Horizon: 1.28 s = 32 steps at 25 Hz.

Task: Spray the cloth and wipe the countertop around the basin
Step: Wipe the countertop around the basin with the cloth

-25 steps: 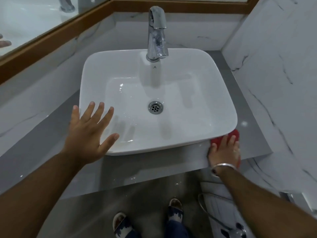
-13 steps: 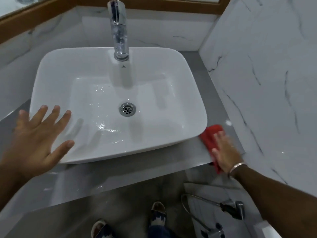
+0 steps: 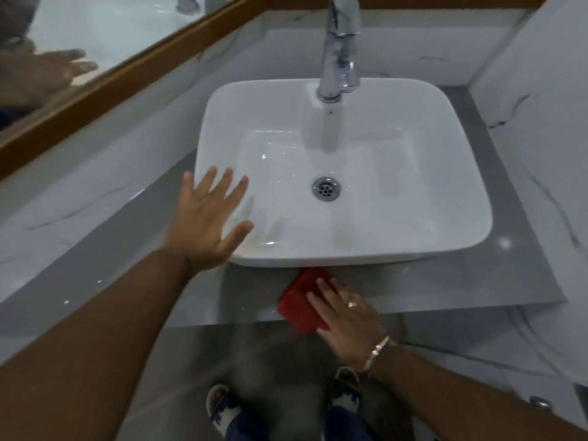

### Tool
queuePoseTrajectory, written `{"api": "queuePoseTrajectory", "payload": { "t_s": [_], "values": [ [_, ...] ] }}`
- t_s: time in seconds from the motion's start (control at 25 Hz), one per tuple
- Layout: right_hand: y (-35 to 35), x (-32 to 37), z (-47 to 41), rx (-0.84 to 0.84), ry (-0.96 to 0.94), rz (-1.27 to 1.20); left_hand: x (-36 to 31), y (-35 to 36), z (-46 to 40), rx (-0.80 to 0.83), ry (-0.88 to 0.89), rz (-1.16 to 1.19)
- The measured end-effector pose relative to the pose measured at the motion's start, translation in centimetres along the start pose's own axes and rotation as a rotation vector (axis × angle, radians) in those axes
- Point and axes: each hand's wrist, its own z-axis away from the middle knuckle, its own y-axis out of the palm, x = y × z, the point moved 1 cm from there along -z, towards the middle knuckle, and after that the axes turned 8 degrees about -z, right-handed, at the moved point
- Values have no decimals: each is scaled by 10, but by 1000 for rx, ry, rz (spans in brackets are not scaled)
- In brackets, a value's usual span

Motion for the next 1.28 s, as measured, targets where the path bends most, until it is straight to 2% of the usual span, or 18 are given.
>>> {"api": "queuePoseTrajectory", "payload": {
  "t_s": [0.08,0.16,0.24,0.32,0.4,0.52,0.6,0.64,0.68,0.8,0.88,0.96,1.04,1.16,1.2,1.28],
  "values": [
    [-9,-11,2,-16,159,18,3,1,-1,-11,9,6],
    [-18,-29,14,-93,469,-25,2,3,7,-33,3,24],
    [-20,-25,17,-164,767,-116,20,9,36,-48,-84,95],
    [-17,16,-3,-200,915,-145,65,22,86,-13,-249,138],
    [-5,81,-40,-162,838,-115,122,37,133,43,-384,121],
    [19,171,-84,-52,512,-98,171,52,161,141,-401,98],
    [21,186,-98,36,336,-29,184,66,170,179,-351,63],
    [20,177,-100,19,302,13,191,72,174,176,-331,57],
    [16,163,-98,-14,340,21,198,78,179,161,-319,64],
    [6,131,-89,-132,726,-83,215,93,192,92,-357,101],
    [13,154,-101,-220,845,-124,219,101,194,44,-388,134],
    [26,202,-126,-223,747,-120,220,105,193,27,-402,134],
    [35,232,-144,-136,506,-90,222,107,192,30,-402,112],
    [28,201,-146,11,145,27,224,109,190,39,-390,103],
    [22,184,-143,57,88,62,225,110,190,50,-383,102],
    [10,163,-153,39,215,36,225,113,191,52,-393,88]
  ]
}}
